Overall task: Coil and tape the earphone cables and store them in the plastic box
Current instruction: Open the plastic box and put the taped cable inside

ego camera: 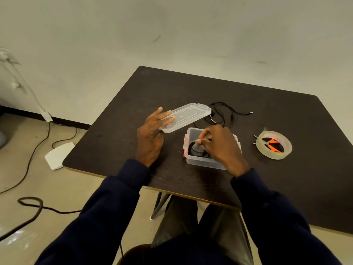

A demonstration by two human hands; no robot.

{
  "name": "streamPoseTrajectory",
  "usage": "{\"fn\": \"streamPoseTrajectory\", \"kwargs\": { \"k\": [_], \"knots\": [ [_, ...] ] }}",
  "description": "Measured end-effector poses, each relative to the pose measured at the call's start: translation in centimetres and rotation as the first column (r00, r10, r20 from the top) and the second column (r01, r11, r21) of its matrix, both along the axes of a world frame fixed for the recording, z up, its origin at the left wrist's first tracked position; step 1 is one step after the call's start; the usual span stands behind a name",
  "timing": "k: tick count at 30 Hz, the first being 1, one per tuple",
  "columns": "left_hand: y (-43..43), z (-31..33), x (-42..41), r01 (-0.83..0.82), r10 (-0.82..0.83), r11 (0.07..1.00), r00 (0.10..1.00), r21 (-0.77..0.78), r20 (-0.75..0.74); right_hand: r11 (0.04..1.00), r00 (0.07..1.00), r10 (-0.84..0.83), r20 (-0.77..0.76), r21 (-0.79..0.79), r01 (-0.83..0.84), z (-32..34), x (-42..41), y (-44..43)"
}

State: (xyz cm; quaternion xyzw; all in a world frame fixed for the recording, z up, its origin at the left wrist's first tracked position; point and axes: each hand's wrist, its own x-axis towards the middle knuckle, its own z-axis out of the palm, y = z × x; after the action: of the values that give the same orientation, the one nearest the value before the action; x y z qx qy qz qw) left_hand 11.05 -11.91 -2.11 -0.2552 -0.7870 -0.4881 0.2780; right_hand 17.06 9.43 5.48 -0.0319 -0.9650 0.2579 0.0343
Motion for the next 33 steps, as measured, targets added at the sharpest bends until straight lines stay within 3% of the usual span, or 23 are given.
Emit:
{"fn": "streamPoseTrajectory", "kwargs": {
  "k": [6,9,14,17,23,29,31,33],
  "knots": [
    [0.0,-0.1,-0.1,-0.013,0.013,1.0,1.0,-0.016,-0.008,0.985,0.982,-0.069,-0.177,0.147,0.095,-1.3,0.8,-0.8],
    [-0.1,-0.1,0.0,-0.022,0.022,1.0,1.0,-0.013,0.005,0.992,0.995,-0.035,-0.096,0.117,0.046,-0.9,0.7,-0.3],
    [-0.1,0.1,0.2,-0.016,0.016,1.0,1.0,0.0,0.012,0.991,0.986,0.056,0.157,-0.127,-0.036,-0.4,0.4,2.2],
    [0.0,0.3,0.4,-0.009,0.009,1.0,1.0,0.006,0.007,0.999,0.997,-0.012,0.073,-0.032,0.014,-1.0,0.7,2.3],
    [0.0,0.0,0.3,0.049,-0.05,0.999,0.999,0.012,0.007,0.998,0.99,-0.067,-0.125,-0.002,0.068,-0.8,1.8,1.7],
    [0.5,0.6,0.8,0.216,-0.216,0.976,0.976,0.036,0.009,0.962,0.929,-0.182,-0.321,-0.251,0.102,0.6,2.2,3.7],
    [0.6,0.7,0.9,0.262,-0.263,0.964,0.964,0.042,0.032,0.918,0.938,-0.218,-0.271,-0.384,0.102,0.9,1.8,4.2],
    [0.7,0.7,1.0,0.288,-0.289,0.957,0.956,0.029,0.043,0.768,0.967,-0.218,-0.13,-0.635,0.088,1.5,1.9,4.0]
  ]
}}
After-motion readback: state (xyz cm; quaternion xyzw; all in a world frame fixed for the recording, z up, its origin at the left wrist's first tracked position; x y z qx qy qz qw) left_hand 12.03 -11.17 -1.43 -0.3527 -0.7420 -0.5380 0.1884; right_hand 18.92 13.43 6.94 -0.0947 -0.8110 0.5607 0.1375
